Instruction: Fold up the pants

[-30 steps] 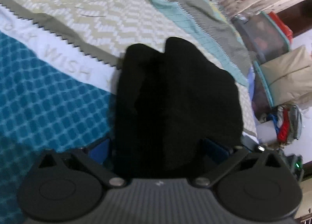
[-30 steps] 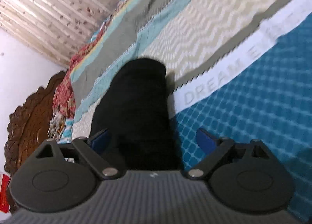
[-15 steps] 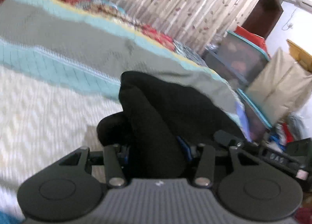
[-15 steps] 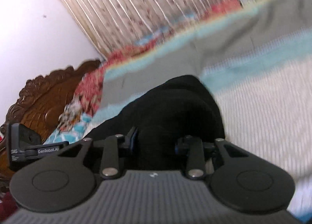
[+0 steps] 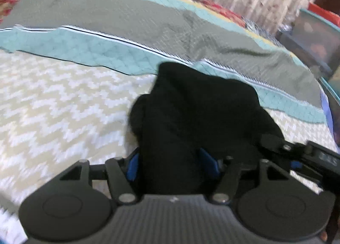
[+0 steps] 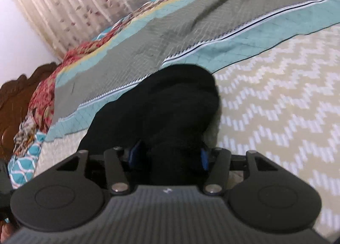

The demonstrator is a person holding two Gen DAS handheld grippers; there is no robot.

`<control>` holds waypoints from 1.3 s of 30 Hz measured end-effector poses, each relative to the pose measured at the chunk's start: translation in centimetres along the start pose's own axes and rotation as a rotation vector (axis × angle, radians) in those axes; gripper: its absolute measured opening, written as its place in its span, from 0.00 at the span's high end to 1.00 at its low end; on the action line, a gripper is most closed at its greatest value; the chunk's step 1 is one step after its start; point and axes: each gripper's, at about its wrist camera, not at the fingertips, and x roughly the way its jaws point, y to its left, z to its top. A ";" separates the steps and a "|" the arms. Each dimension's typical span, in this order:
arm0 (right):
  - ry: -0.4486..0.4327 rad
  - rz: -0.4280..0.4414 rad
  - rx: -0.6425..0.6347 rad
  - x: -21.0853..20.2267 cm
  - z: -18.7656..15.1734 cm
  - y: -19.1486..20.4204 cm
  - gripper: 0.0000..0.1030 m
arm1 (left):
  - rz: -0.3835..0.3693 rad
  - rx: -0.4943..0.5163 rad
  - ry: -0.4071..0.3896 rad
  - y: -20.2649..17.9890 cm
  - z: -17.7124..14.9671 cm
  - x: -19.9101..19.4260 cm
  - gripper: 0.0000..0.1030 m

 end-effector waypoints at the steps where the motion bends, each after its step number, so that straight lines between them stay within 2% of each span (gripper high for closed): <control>1: -0.023 -0.016 0.001 -1.3 -0.2 0.2 0.36 | 0.014 -0.008 -0.006 0.4 -0.6 -0.9 0.40; 2: -0.033 -0.025 -0.001 -2.1 -0.7 0.4 0.32 | 0.030 -0.014 -0.010 0.4 -1.5 -1.8 0.40; 6: -0.016 -0.078 -0.063 -5.4 -3.9 1.4 0.32 | 0.066 0.001 -0.018 0.3 -5.0 -5.5 0.38; 10: 0.027 -0.109 -0.101 -7.8 -7.8 2.3 0.31 | 0.126 0.068 -0.004 -0.6 -9.2 -9.0 0.36; 17: 0.130 -0.191 -0.135 -12.4 -14.6 3.5 0.26 | 0.205 0.136 0.057 -2.5 -15.9 -13.0 0.30; 21: 0.152 -0.212 -0.131 -14.8 -17.4 3.5 0.23 | 0.205 0.137 0.103 -3.0 -18.8 -14.4 0.28; 26: 0.162 -0.200 -0.146 -16.9 -19.7 4.4 0.23 | 0.201 0.150 0.097 -3.8 -20.8 -16.6 0.26; 32: 0.158 -0.185 -0.111 -18.2 -20.3 4.6 0.22 | 0.194 0.154 0.106 -4.3 -22.2 -18.8 0.24; 39: 0.136 -0.170 -0.098 -20.0 -21.4 5.9 0.21 | 0.178 0.156 0.079 -4.6 -23.0 -21.4 0.23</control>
